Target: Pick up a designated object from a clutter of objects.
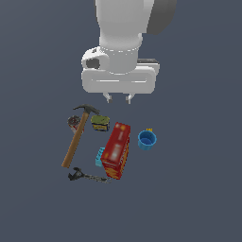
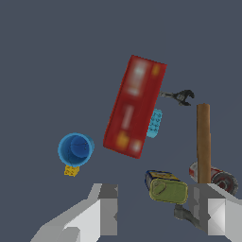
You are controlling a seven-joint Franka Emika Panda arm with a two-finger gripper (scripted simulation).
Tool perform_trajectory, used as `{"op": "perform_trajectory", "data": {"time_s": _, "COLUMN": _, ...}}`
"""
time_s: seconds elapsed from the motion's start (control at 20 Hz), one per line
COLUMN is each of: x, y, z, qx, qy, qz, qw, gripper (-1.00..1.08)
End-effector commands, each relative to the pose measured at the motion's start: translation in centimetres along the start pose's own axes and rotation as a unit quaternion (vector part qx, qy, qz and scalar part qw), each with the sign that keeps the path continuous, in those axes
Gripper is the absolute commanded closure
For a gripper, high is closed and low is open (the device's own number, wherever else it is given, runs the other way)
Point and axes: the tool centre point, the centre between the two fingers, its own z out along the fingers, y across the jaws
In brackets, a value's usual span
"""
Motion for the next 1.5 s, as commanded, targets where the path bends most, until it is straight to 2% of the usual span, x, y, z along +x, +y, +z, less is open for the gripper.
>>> {"op": "perform_trajectory", "data": {"time_s": 0.0, "x": 0.1, "y": -0.2, "z": 0.2, "qx": 0.0, "qy": -0.001, "qz": 0.006, "qw": 1.0, "gripper": -0.2}}
{"op": "perform_trajectory", "data": {"time_s": 0.45, "x": 0.7, "y": -1.4, "z": 1.8, "qx": -0.002, "qy": -0.01, "qz": 0.055, "qw": 0.9984, "gripper": -0.2}}
{"op": "perform_trajectory", "data": {"time_s": 0.75, "x": 1.3, "y": -2.7, "z": 3.7, "qx": -0.006, "qy": -0.02, "qz": 0.11, "qw": 0.9937, "gripper": -0.2}}
{"op": "perform_trajectory", "data": {"time_s": 1.1, "x": 1.9, "y": -4.6, "z": 6.2, "qx": -0.013, "qy": -0.032, "qz": 0.181, "qw": 0.9828, "gripper": -0.2}}
{"op": "perform_trajectory", "data": {"time_s": 1.45, "x": 2.3, "y": -6.5, "z": 8.8, "qx": -0.024, "qy": -0.042, "qz": 0.251, "qw": 0.9668, "gripper": -0.2}}
